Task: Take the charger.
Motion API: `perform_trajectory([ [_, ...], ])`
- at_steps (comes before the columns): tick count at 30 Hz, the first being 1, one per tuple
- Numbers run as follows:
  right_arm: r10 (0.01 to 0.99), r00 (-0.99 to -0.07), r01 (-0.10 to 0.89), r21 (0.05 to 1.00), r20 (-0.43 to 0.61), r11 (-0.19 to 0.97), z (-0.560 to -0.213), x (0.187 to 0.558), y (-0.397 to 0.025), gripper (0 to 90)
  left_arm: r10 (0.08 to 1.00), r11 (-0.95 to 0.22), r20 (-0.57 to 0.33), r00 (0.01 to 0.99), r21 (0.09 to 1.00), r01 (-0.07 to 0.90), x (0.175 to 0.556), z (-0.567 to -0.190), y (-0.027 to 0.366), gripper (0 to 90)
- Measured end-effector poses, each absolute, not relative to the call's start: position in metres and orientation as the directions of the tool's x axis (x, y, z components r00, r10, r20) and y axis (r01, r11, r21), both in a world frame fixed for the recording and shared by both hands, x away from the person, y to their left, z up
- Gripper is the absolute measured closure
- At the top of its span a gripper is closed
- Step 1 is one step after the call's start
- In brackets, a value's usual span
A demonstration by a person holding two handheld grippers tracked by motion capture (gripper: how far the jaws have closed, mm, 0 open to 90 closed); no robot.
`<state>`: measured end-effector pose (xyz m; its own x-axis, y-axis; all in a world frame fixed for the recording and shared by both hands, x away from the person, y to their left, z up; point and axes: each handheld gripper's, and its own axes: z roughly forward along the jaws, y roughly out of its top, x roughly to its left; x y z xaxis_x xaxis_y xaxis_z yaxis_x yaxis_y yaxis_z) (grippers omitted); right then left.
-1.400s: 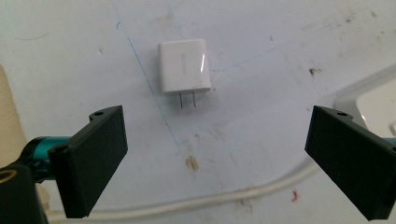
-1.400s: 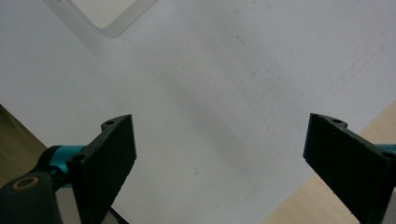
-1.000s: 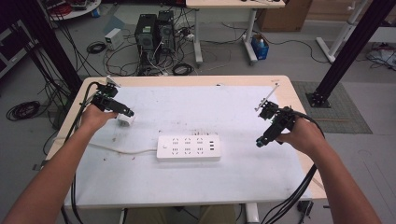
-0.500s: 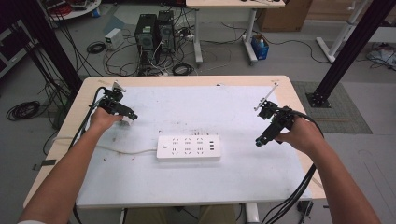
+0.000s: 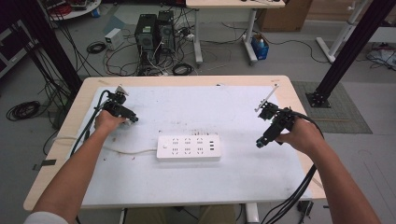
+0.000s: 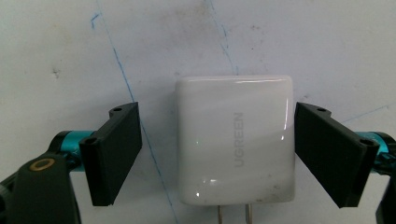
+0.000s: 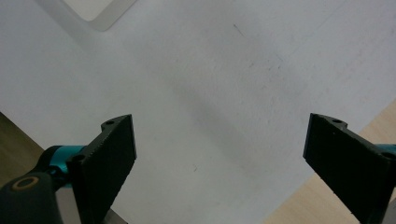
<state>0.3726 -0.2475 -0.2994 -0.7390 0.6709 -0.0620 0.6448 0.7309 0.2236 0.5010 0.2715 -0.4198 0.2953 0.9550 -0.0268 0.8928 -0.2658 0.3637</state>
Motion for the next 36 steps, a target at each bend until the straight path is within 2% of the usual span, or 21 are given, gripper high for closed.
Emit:
perform_trajectory([
  [7, 0.661, -0.748, 0.635, 0.222, -0.063, 0.740, -0.302, 0.375, -0.246, 8.8, 0.949, -0.288, -0.018, 0.316, 0.367, 0.885, 0.500, -0.418, 0.273, 27.9],
  [11, 0.662, -0.747, 0.637, 0.220, -0.061, 0.739, -0.303, 0.375, -0.246, 8.8, 0.936, -0.319, -0.017, 0.350, 0.372, 0.872, 0.498, -0.415, 0.270, 40.5],
  [13, 0.665, -0.744, 0.640, 0.218, -0.063, 0.737, -0.303, 0.375, -0.246, 8.8, 0.935, -0.324, -0.016, 0.355, 0.373, 0.870, 0.498, -0.415, 0.271, 42.2],
  [18, 0.653, -0.754, 0.627, 0.214, -0.072, 0.749, -0.304, 0.373, -0.245, 8.8, 0.932, -0.333, -0.013, 0.363, 0.368, 0.868, 0.498, -0.414, 0.271, 42.5],
  [30, 0.666, -0.742, 0.638, 0.228, -0.069, 0.735, -0.305, 0.373, -0.249, 8.8, 0.921, -0.336, -0.034, 0.388, 0.432, 0.837, 0.488, -0.390, 0.280, 42.6],
  [36, 0.682, -0.728, 0.654, 0.227, -0.068, 0.722, -0.304, 0.371, -0.248, 8.8, 0.886, -0.384, -0.048, 0.460, 0.479, 0.789, 0.474, -0.367, 0.288, 42.6],
])
